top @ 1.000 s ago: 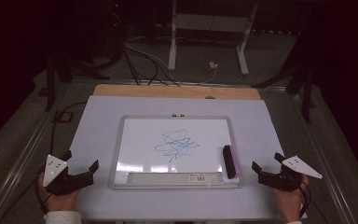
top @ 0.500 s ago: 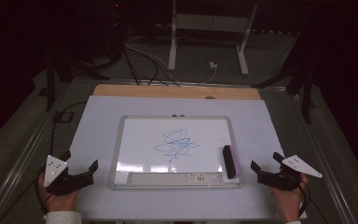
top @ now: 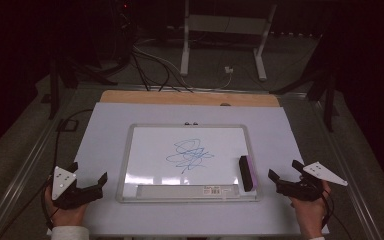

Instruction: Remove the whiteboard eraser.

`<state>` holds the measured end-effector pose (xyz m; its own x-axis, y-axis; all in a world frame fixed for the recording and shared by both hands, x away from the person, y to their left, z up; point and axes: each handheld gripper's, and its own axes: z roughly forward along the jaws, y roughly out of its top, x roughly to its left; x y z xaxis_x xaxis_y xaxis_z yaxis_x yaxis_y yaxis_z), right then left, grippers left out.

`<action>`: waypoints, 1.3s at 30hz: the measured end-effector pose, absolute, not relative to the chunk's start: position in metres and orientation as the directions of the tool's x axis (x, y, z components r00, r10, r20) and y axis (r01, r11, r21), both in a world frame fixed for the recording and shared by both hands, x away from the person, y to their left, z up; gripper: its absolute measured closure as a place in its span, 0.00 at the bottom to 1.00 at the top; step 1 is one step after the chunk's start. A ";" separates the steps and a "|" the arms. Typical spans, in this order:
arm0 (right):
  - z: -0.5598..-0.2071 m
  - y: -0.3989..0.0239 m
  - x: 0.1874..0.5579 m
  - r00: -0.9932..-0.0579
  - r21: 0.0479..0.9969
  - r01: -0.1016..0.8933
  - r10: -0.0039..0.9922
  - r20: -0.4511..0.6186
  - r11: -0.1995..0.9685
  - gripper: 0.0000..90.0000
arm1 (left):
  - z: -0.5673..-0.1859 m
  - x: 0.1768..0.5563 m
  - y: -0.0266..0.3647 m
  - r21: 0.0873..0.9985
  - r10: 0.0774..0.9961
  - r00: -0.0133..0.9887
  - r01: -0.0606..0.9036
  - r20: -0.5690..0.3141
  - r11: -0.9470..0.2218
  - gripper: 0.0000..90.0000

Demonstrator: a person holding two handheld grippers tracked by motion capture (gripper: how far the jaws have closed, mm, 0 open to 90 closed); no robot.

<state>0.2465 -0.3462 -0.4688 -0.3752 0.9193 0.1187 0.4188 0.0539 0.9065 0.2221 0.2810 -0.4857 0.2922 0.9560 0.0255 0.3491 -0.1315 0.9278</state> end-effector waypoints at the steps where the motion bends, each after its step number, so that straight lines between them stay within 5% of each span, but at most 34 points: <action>1: -0.467 -0.346 0.247 -0.377 0.905 0.422 0.918 0.121 0.054 0.00 | -0.486 0.222 0.281 0.928 0.956 0.292 0.349 0.026 -0.131 0.01; 28: -0.463 -0.316 0.271 -0.445 0.869 0.484 0.884 0.145 0.102 0.01 | -0.490 0.223 0.281 0.924 0.958 0.285 0.361 0.019 -0.126 0.01; 39: -0.472 -0.310 0.281 -0.452 0.805 0.583 0.868 0.205 0.114 0.01 | -0.489 0.222 0.281 0.924 0.958 0.285 0.361 0.022 -0.129 0.01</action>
<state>0.2815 -0.3105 -0.4721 -0.4520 0.8682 0.2047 0.5826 0.1136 0.8048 0.2224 0.2813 -0.4894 0.2849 0.9583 0.0221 0.3610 -0.1286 0.9237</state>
